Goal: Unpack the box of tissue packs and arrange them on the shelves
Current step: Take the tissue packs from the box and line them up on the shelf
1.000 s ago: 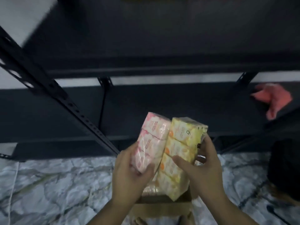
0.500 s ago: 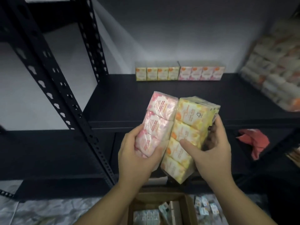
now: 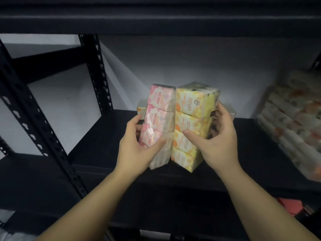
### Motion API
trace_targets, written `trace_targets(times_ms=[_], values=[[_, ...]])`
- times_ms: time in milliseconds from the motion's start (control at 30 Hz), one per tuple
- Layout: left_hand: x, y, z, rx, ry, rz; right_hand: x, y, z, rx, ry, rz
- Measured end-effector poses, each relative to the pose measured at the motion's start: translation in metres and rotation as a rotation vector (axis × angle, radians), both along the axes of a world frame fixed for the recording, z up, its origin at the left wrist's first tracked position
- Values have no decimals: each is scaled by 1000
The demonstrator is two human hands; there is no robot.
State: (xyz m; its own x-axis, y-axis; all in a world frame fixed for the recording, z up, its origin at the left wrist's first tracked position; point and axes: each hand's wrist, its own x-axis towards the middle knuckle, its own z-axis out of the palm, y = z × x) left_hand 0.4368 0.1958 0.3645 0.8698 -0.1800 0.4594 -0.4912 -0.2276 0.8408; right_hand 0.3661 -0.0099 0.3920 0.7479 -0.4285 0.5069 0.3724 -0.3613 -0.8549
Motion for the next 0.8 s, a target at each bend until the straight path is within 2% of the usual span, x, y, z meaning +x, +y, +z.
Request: trace_targets(times_ms=[233,533,800], values=[[24,-18,-28,83,26,-23,30,-38,-28,12,119,110],[48,-2,-36,124,-48,4,36,-21,-35,5,133,9],[86,46,-21,372,-192,-71,30,9,-28,6,148,-88]])
